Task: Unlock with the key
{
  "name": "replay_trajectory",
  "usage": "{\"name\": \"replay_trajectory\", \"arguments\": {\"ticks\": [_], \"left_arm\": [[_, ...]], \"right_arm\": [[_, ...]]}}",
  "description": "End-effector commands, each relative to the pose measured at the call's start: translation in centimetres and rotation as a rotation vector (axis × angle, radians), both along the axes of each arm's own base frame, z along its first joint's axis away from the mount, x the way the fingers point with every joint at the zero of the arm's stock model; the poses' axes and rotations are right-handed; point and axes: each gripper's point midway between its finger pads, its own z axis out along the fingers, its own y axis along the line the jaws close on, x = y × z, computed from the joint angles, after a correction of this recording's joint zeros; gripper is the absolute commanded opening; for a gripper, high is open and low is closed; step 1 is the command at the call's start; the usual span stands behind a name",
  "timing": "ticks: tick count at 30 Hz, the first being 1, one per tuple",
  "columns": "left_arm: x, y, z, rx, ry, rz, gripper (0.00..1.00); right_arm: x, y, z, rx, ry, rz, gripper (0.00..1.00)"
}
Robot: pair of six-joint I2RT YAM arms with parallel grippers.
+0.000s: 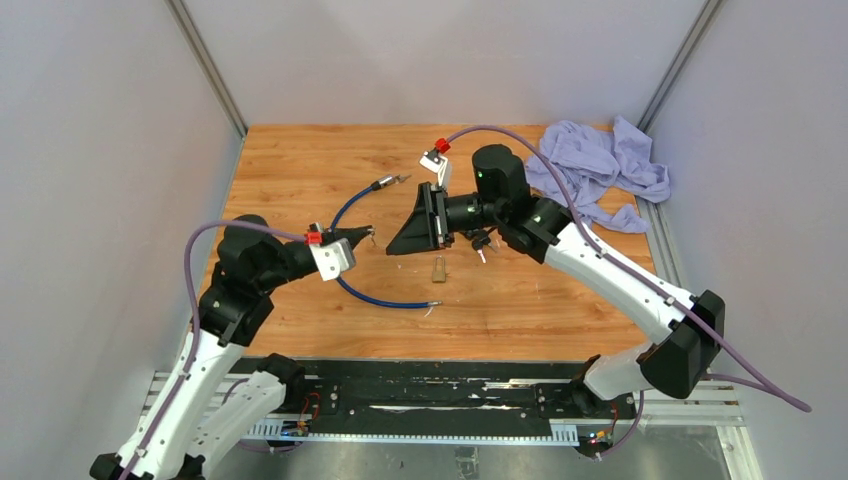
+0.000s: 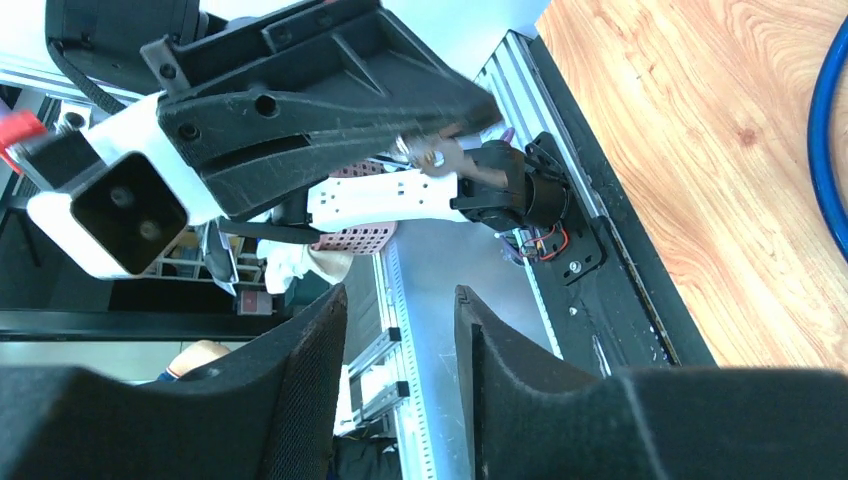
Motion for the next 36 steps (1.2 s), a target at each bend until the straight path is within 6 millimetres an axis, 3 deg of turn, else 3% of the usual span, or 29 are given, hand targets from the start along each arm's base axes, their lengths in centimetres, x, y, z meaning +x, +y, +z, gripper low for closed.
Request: {"name": "replay_trajectory", "arguments": {"ticks": [1,6,10,18,21,26,36], "left_arm": [[1.6,2.3,2.6,0.226,-0.498,0.079,0.0],[0.8,2.4,2.9,0.429,-0.951,0.039,0.0],[-0.5,1.5,2.6,0.532,-1.201,-0.04,0.0],[-2.9,-0.7,-0.8,0.818,-1.668,-0.333,0.0],[-2.9,-1.2,-0.9,0.842,-1.745,-0.367,0.0],[-2.4,-1.7,1.3,0.819,-1.837,-0.314,0.0],[-2.2,-1.4,3.0,0.79,-1.851,-0.224,0.0]], "right_arm": [[-0.6,-0.5,1.6,0.036,-0.059,-0.019,0.45],[1.1,-0.9,2.3,0.042,-0.097,-0.103,0.45],[1.8,-0.6,2.2,0.064,-0.123,-0.12,0.45],[2.7,-0.5,0.4,0.06,-0.202,-0.146,0.45],[2.8,-0.7,0.0,0.07,-0.23,-0.161,0.45],[2.6,-0.8,0.0,0.094,-0.24,-0.154,0.44],[3.2,0.4,0.3,0.265,-0.187,-0.178,0.33]]}}
